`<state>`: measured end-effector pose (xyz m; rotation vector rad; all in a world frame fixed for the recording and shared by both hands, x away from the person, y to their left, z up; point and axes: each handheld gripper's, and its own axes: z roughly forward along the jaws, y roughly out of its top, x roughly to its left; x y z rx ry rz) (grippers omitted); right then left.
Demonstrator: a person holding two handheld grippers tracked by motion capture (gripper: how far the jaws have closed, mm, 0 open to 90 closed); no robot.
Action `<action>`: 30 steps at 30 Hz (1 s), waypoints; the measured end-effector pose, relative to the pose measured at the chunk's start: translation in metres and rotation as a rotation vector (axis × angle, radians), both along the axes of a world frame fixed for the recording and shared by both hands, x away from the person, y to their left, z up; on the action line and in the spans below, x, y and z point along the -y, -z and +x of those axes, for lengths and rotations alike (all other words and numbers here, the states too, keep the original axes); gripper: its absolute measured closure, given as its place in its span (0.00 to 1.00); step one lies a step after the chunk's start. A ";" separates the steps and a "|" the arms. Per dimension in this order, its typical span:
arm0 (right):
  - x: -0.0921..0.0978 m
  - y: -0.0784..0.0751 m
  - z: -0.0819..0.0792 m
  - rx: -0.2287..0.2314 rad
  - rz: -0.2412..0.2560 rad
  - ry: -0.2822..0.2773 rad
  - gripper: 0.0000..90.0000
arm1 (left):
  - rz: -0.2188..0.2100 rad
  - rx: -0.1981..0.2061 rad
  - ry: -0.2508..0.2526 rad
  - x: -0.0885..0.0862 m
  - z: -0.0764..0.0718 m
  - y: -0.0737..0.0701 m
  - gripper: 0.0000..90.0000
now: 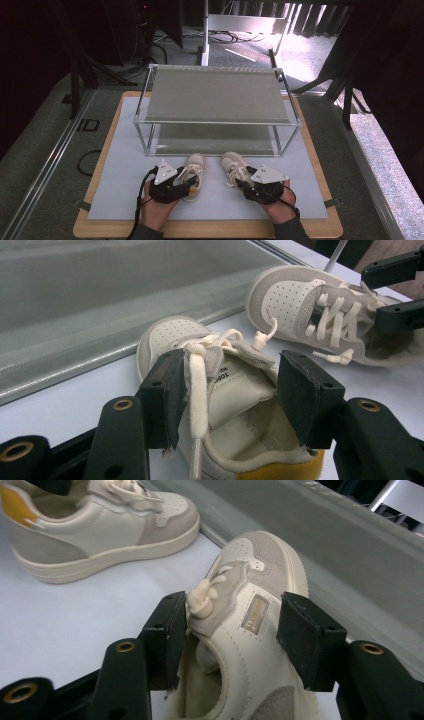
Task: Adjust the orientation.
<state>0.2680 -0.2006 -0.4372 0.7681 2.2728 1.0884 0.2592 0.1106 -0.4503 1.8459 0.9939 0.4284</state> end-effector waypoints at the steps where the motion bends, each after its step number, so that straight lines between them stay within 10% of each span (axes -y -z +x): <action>1: 0.001 0.000 0.001 -0.001 -0.003 0.007 0.50 | 0.000 0.000 0.000 0.000 0.000 0.000 0.50; 30: 0.027 0.007 0.033 -0.112 0.059 0.144 0.66 | -0.009 -0.001 0.002 0.000 0.001 0.001 0.50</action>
